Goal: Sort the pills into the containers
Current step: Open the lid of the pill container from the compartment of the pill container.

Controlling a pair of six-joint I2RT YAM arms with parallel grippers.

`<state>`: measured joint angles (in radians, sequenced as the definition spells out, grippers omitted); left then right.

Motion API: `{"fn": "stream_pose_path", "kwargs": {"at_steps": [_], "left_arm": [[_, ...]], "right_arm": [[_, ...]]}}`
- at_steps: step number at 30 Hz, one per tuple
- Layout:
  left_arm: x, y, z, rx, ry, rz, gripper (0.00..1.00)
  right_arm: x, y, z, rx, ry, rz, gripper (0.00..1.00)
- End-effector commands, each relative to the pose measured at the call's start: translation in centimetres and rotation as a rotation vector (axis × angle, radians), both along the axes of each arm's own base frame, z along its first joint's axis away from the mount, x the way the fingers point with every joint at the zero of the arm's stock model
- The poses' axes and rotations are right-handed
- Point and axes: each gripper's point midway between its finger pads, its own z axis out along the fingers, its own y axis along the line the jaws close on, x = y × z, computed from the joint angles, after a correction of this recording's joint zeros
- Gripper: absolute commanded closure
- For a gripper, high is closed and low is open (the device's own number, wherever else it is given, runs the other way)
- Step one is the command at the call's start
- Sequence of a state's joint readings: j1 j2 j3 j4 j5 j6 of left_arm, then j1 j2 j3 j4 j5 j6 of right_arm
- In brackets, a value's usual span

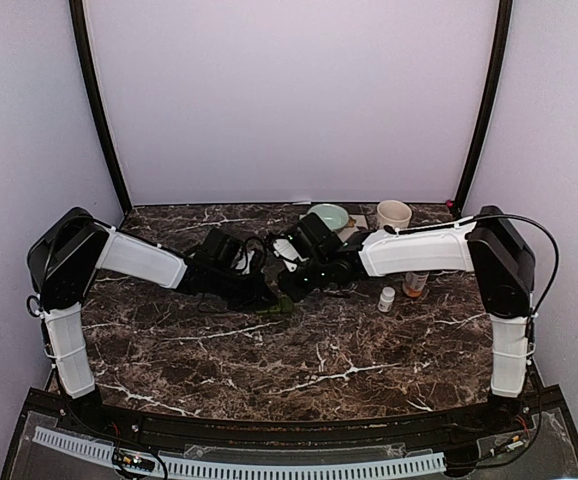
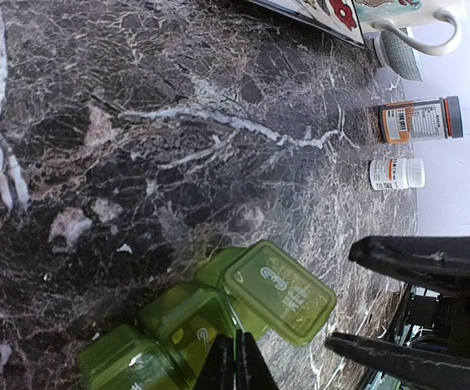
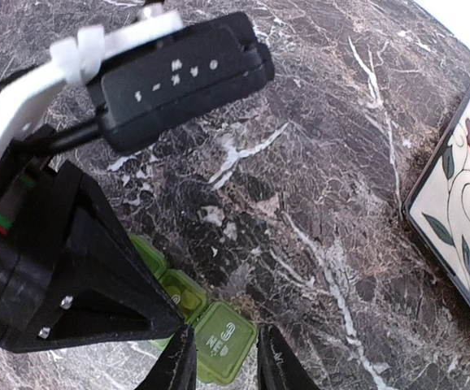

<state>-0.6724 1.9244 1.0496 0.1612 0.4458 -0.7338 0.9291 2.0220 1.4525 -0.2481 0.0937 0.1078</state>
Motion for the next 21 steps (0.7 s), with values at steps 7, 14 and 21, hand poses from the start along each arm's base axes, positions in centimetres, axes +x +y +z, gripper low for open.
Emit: {"fn": "stream_pose_path", "kwargs": {"at_steps": [7,14,21], "left_arm": [[-1.1,0.9,-2.3,0.083,0.055,-0.016,0.96],[-1.1,0.9,-2.4,0.088,0.054,-0.017,0.97],[-1.2,1.1,-2.6,0.096,0.059,-0.015,0.97]], "right_arm": [[1.1,0.5,-0.6,0.002,0.006,0.006,0.73],[1.0,-0.4,1.5,0.034,-0.037,-0.020,0.66],[0.4,-1.3,2.4,0.043,-0.040,-0.033,0.57]]}}
